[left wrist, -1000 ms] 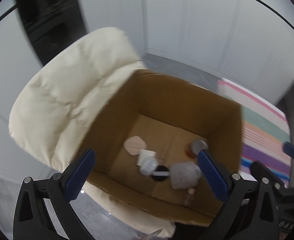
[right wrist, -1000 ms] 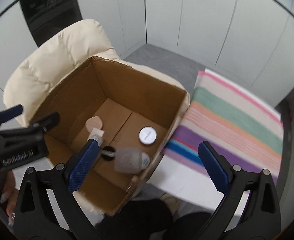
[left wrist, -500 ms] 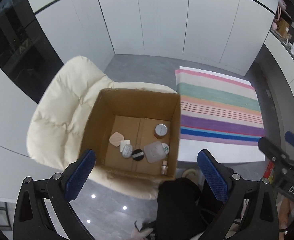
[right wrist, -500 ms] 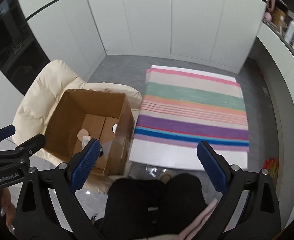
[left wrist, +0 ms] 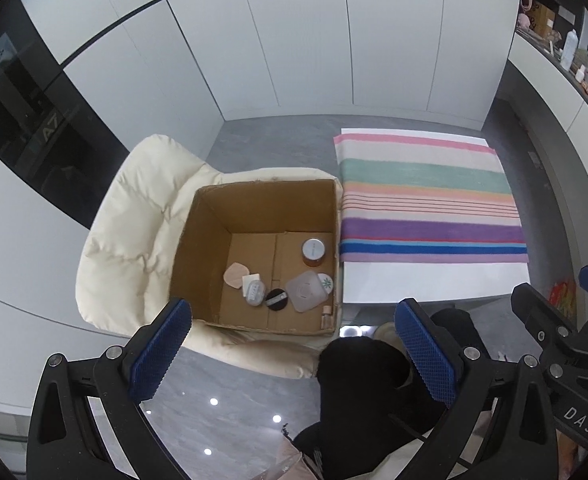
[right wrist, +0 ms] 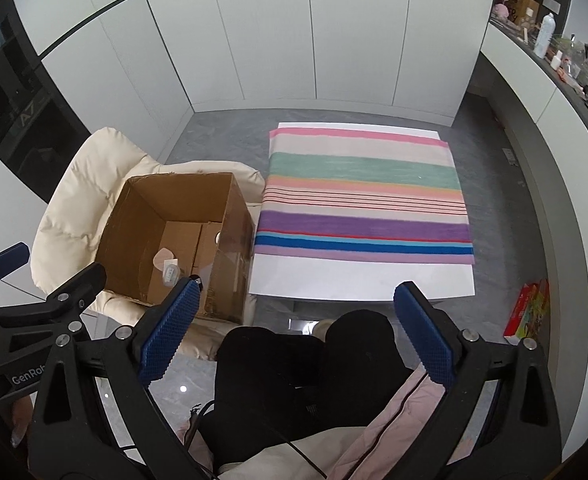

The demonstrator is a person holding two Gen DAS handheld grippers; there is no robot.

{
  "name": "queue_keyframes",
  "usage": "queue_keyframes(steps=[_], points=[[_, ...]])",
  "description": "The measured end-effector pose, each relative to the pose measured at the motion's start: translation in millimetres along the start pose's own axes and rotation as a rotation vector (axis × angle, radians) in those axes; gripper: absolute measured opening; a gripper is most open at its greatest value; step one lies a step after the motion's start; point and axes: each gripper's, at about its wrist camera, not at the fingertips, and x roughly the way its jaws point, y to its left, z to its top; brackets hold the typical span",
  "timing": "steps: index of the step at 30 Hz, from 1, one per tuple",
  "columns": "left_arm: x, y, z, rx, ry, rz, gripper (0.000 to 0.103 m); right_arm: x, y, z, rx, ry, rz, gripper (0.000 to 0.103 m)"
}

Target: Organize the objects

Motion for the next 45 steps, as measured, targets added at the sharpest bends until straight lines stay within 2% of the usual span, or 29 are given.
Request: queue_keyframes(steps=[7,20,45], points=[[-2.2,-5.4,-2.7,0.024,-0.007,0.018,0.102,-3.8,0.9,-1.0,0.001,-0.008,-0.016,0.099],[-1.0,-3.6,-4.3,0.015,-0.001,-0.007,0.102,-8.5,2.7,-2.3,0.003,-0.041,-0.023,0.099],[-5.5,2.8,-4.9,0.0,-0.01,-0.019,0.102,-6.1,1.1,-5.9,0.009,-0.042,-0.016,0.099]])
